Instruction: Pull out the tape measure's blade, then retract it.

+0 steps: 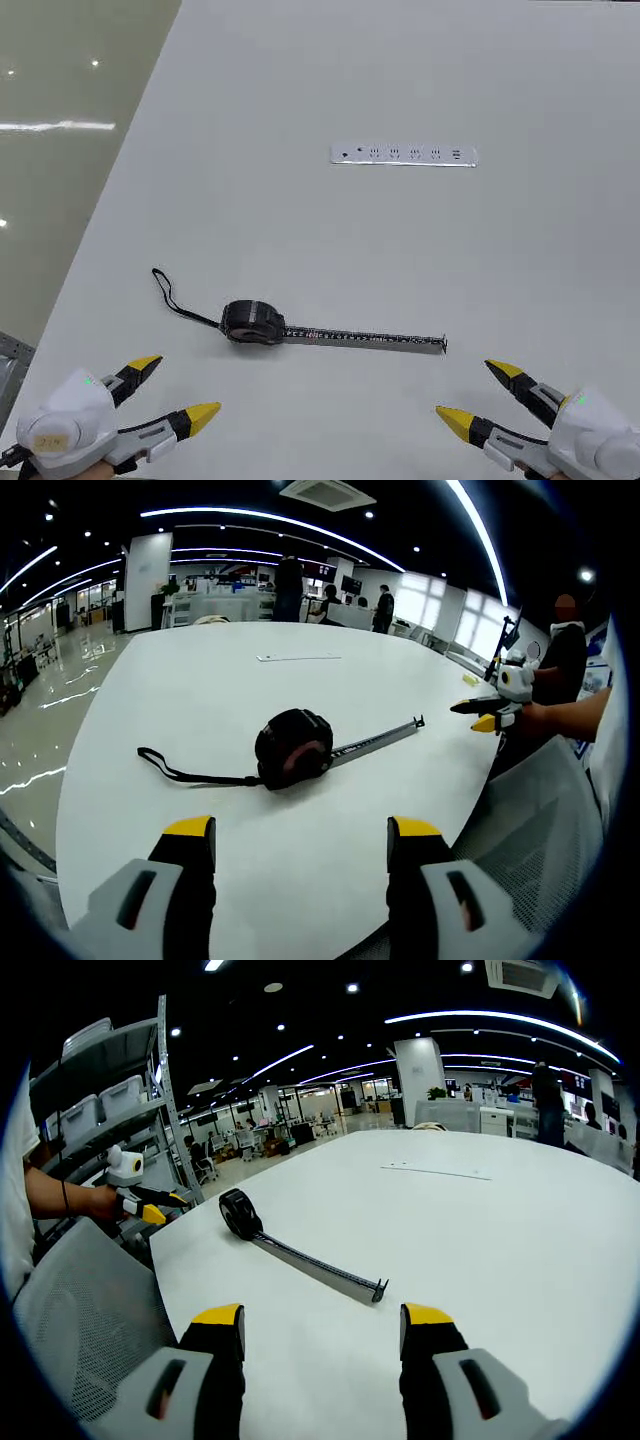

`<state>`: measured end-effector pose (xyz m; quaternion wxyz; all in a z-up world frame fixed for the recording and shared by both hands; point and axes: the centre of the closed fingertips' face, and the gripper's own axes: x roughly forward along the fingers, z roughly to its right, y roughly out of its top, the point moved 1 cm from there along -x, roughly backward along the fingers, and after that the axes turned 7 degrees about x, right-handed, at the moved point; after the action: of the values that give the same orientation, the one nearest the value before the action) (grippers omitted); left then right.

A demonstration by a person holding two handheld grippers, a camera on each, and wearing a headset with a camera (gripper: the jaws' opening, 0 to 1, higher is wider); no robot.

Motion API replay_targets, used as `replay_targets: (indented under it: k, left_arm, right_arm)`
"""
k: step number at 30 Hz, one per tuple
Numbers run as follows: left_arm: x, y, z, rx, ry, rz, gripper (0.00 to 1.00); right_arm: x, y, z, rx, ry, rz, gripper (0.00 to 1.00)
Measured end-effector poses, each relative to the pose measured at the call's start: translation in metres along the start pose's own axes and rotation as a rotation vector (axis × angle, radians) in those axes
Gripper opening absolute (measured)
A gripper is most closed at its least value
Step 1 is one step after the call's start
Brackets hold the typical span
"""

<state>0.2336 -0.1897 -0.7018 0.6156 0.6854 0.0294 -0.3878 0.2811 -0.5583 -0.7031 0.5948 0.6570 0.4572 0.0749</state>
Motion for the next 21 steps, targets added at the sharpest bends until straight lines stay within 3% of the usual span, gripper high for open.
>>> replay_targets:
  k: [9, 21]
  left_arm:
    - [-0.006, -0.005, 0.007, -0.015, 0.003, -0.002, 0.68]
    - [-0.017, -0.011, 0.006, -0.021, 0.016, -0.006, 0.68]
  right_arm:
    - [-0.01, 0.001, -0.002, -0.015, -0.022, 0.006, 0.63]
    - [-0.018, 0.001, -0.008, -0.037, -0.041, 0.019, 0.64]
